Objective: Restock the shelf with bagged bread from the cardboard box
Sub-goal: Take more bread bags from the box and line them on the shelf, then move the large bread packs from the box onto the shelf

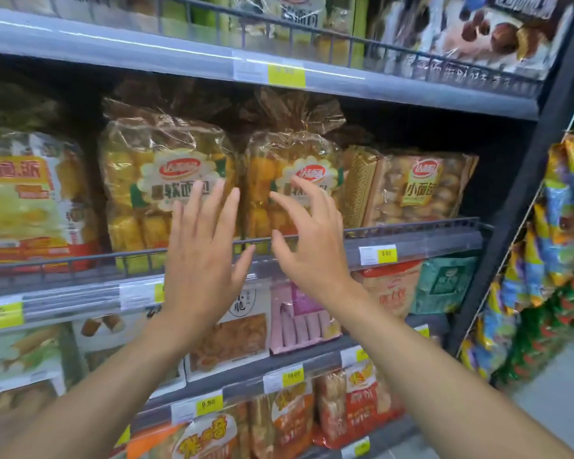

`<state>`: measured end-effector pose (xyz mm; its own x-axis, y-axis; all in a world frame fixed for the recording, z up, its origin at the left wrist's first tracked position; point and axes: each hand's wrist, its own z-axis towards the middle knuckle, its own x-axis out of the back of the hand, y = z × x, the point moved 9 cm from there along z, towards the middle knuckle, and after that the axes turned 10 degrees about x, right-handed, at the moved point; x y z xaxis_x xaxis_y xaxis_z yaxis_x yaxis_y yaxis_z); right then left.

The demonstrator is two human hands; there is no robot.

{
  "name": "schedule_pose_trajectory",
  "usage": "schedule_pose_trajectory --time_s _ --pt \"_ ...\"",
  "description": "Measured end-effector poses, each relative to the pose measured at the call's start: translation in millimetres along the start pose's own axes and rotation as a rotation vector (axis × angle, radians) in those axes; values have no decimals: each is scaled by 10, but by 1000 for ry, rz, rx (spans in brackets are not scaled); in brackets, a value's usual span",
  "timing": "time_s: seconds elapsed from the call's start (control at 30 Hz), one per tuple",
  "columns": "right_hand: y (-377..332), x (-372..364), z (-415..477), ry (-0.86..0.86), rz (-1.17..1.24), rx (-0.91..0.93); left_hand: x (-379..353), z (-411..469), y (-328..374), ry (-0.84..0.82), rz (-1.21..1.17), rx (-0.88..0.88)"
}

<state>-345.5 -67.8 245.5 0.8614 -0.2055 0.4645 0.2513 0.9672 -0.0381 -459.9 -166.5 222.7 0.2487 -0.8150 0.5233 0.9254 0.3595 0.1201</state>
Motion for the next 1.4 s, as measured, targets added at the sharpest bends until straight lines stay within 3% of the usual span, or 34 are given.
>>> schedule_pose_trajectory --time_s 0.23,0.57,0.87,1.17,1.4 --pt "774 789 -395 -131 -162 -195 -385 171 1014 -215 -145 -163" --pt "1441 3002 -1017 -456 -275 -692 -206 229 2647 -740 -240 -297" --pt "1347 4539 -2661 -565 -309 -1128 -167 -807 3757 -1153 -239 -378" --pt "886 4798 -4684 -518 -252 -1738 -1077 -2209 3976 -1505 -172 -381" --pt "592 4469 -5990 -381 -174 -2179 -1832 -3026 4370 -1832 -203 -246"
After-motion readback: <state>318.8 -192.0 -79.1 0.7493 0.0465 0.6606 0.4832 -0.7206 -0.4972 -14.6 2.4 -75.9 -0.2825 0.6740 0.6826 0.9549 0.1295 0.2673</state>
